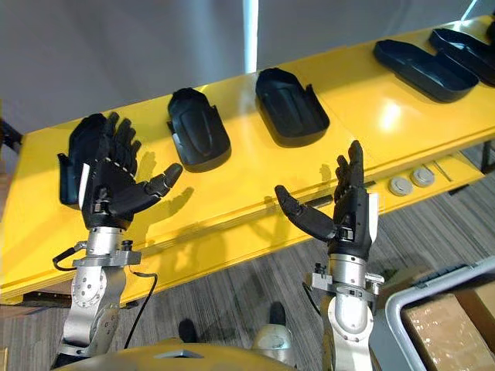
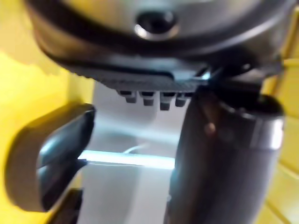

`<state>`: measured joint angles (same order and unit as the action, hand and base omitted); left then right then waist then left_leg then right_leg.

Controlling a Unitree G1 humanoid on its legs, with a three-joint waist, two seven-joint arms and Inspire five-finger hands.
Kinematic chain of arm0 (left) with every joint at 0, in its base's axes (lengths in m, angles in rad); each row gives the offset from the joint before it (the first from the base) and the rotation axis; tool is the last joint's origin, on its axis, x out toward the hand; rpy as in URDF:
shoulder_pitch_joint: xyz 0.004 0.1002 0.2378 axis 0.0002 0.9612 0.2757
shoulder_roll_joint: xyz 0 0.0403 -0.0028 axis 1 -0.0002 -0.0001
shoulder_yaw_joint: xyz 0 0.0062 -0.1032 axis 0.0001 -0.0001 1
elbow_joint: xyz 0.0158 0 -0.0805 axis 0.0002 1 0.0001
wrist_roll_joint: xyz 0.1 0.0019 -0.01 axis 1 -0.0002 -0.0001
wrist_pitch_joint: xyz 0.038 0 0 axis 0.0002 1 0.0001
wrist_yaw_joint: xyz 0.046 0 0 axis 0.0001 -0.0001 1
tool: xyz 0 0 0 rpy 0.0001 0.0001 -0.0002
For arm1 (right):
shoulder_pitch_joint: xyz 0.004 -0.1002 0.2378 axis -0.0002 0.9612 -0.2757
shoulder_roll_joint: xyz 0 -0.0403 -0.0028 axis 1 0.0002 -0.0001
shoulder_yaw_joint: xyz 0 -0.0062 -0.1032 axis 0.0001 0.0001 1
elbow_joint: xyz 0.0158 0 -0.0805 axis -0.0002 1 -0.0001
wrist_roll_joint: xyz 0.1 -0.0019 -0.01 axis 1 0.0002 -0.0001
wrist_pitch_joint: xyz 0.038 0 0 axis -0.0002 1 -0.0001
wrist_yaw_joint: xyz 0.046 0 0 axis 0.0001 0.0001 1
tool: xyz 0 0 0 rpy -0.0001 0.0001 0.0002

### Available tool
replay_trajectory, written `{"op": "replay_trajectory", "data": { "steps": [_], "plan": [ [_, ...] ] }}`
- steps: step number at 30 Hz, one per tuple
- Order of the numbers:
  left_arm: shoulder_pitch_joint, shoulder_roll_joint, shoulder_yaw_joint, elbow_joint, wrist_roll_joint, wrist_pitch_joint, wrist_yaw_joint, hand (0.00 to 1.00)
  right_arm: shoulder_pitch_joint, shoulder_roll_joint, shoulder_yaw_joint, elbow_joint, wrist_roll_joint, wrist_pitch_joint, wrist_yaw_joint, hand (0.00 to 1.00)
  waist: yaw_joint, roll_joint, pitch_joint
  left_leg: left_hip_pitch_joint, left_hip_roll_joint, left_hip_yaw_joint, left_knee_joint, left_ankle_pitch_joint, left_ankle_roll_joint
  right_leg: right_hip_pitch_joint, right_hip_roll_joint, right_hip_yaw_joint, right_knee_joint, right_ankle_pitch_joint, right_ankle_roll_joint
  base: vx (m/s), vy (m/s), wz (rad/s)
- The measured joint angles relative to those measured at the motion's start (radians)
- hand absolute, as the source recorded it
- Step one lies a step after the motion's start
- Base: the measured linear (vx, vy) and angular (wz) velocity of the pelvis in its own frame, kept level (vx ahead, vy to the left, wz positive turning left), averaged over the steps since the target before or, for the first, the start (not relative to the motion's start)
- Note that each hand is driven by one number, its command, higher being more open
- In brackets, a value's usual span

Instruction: Walk over and take three plastic housings, then place them on the shelf

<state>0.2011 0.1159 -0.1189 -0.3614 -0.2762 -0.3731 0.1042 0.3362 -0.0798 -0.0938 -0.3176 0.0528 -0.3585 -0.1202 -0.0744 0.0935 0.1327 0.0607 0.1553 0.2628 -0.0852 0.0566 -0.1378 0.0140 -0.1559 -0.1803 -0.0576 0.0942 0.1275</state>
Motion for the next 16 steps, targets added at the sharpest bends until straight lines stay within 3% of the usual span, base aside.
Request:
{"op": "replay_trajectory", "data": {
  "steps": [6,12,16],
  "plan": [
    [0.031,-0.021,0.057,-0.003,0.018,-0.086,0.122,1.0,-0.054,0.011,0.008,0.16,-0.054,0.002,-0.171,1.0,0.017,-0.02,-0.046,0.002,-0.001,-0.036,-0.003,0.006,0.001,0.029,-0.001,-0.035,-0.006,-0.003,-0.001,-0.03,-0.005,0.17],
    [0.163,-0.075,0.25,0.039,0.055,-0.152,0.303,1.0,-0.013,0.058,-0.182,0.364,-0.087,0.009,-0.378,1.0,0.023,-0.023,-0.056,0.001,-0.001,-0.055,-0.004,0.011,0.002,0.043,-0.002,-0.053,-0.014,-0.012,0.003,-0.02,-0.004,0.1],
    [0.204,-0.088,0.326,0.244,0.102,-0.152,0.421,1.0,0.007,0.059,-0.336,0.577,-0.069,0.01,-0.493,1.0,0.027,-0.022,-0.081,-0.003,-0.001,-0.066,-0.004,0.011,0.001,0.048,-0.001,-0.065,-0.015,-0.015,0.001,0.0,-0.002,0.05]
  ]
}}
